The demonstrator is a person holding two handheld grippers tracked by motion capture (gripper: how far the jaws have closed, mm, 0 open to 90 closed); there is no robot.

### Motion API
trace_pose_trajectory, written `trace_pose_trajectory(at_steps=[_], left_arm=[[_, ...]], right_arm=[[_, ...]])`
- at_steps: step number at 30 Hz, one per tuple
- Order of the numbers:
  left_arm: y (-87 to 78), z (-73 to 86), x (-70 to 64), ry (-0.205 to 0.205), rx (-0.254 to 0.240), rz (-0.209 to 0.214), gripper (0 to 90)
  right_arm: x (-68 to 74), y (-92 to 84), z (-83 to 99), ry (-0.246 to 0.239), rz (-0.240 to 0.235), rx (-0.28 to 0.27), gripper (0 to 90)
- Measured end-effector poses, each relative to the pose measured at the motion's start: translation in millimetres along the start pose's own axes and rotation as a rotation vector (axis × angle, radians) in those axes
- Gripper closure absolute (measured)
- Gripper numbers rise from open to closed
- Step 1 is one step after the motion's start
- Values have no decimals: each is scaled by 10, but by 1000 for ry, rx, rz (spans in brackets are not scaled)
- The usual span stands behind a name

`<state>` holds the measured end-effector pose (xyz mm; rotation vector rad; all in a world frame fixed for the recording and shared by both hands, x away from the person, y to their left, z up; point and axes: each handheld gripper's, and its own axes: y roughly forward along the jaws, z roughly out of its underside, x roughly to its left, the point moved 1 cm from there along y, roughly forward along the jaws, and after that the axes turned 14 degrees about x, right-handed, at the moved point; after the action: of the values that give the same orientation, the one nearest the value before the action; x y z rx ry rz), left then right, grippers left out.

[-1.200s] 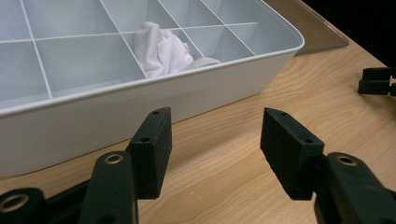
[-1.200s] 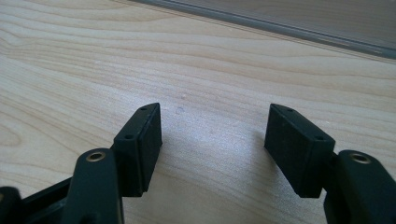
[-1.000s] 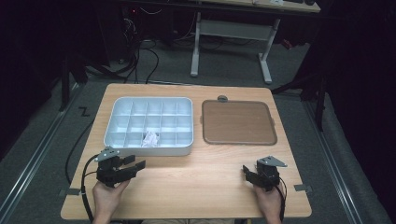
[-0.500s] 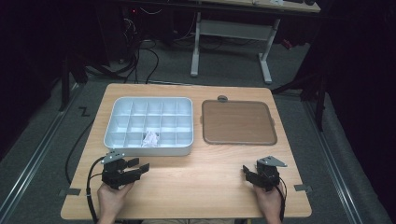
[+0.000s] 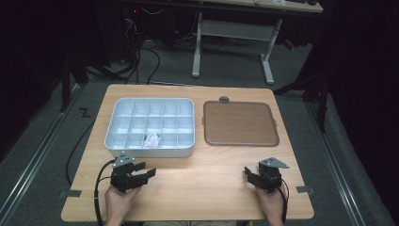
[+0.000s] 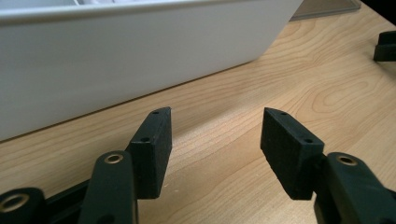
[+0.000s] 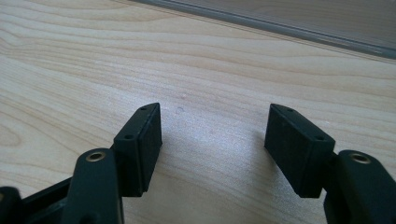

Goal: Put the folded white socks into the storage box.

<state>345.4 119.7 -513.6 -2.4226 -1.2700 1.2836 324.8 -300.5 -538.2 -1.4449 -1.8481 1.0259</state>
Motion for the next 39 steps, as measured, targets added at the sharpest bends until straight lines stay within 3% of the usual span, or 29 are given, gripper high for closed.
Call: trace_pose_trajectory(at_steps=[7, 30, 39], left_arm=[[125, 81, 26, 27, 9, -31, 441], [278, 159, 112, 78, -25, -102, 433], [325, 203, 95, 133, -33, -133, 412]], right_arm=[[0, 0, 0, 0, -1, 0, 370], [0, -1, 0, 0, 0, 1, 370], [0, 0, 0, 0, -1, 0, 370]])
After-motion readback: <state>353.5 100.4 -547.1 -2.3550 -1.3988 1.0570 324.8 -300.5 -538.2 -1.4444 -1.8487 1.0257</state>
